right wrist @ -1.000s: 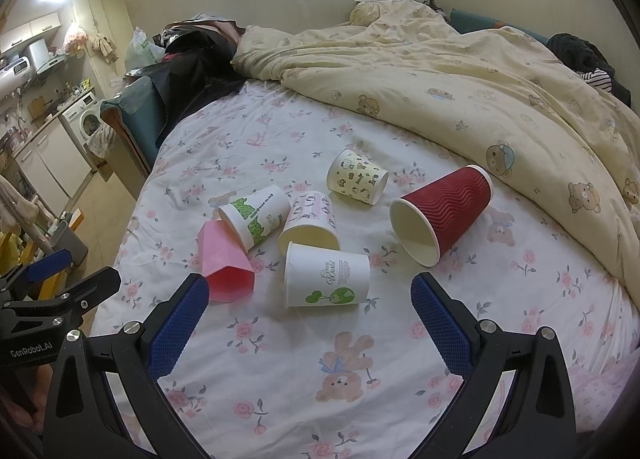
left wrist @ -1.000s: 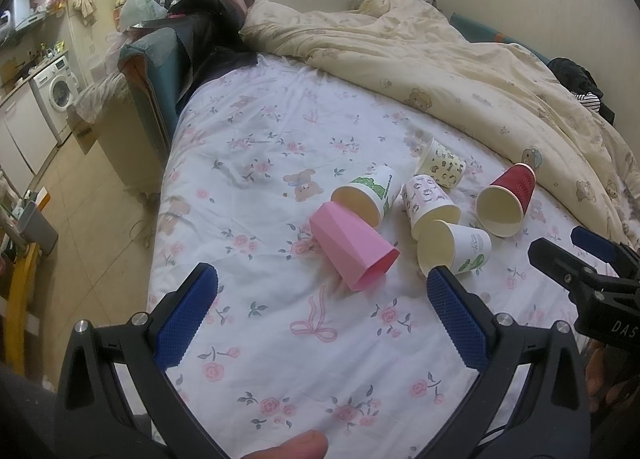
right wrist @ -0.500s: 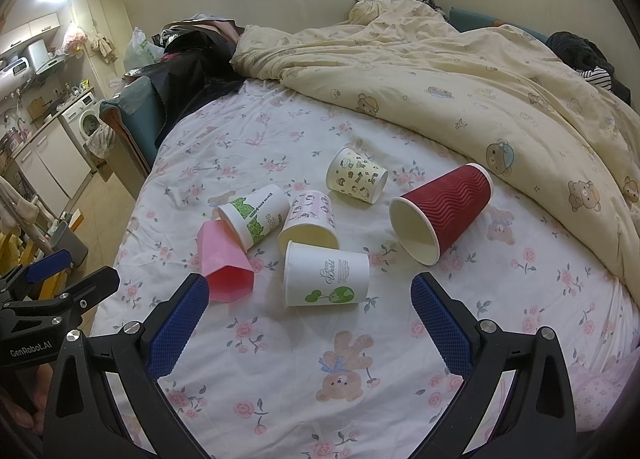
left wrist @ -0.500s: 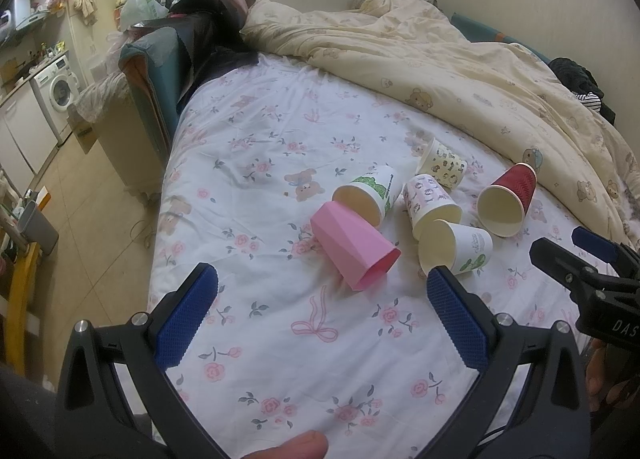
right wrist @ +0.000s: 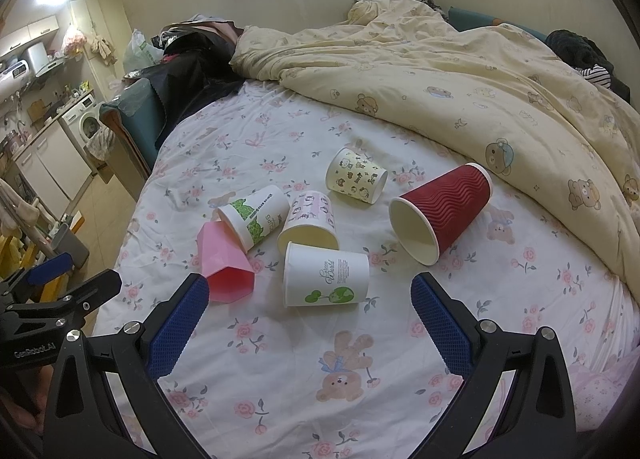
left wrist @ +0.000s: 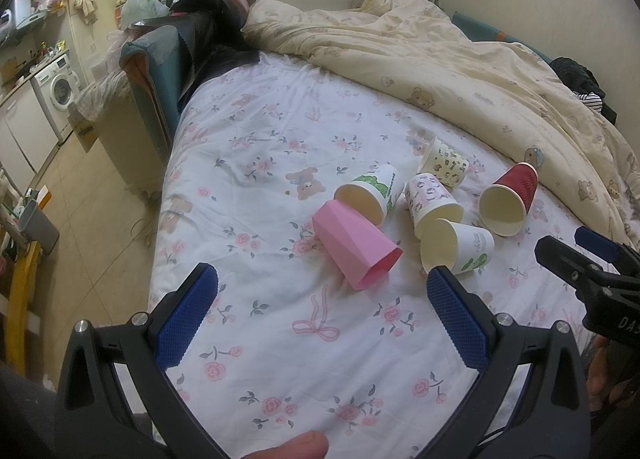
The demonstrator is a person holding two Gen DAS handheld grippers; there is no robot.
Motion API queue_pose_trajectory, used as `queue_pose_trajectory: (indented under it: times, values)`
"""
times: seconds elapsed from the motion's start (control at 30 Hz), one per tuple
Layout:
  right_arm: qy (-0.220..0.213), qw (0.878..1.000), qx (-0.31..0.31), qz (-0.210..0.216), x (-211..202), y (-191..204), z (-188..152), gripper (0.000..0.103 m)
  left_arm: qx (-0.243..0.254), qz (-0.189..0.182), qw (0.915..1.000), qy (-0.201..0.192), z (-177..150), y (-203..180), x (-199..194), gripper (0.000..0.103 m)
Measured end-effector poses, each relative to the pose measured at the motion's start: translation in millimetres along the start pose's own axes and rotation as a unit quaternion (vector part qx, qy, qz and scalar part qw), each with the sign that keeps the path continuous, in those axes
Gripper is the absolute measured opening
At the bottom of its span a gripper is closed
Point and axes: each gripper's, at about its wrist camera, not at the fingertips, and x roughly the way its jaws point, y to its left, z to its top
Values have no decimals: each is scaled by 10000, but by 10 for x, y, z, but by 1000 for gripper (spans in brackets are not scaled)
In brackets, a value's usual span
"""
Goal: Flip cup upside down
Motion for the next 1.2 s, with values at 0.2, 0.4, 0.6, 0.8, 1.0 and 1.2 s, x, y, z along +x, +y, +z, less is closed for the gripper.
queue_pose_trajectory:
  times: [0.2, 0.4, 0.6, 0.8, 1.0, 1.2]
  values:
    - [-18, 10000, 21, 8, -14, -8, 3, 103, 54, -48, 10000, 34, -19, 34, 24, 103]
    - [-82, 9995, 316, 29, -73, -119, 45, 103, 200, -98, 9997, 79, 76, -24, 13, 103]
    - [50, 9966, 825, 19, -51, -407, 198, 103, 197, -179, 9993, 257, 323, -168, 147, 103]
    - [233, 9915, 1277, -9, 82, -708, 399, 103, 243, -149, 9988, 392, 618, -361, 386, 103]
    - [389, 9878, 1502, -97, 271, -1009, 621, 103, 327, -173, 9983, 453, 868, -576, 631, 103]
    - [913, 9689, 2301, 75, 606, -1473, 681, 103, 420, -189, 9964, 707, 1035, -844, 943, 103]
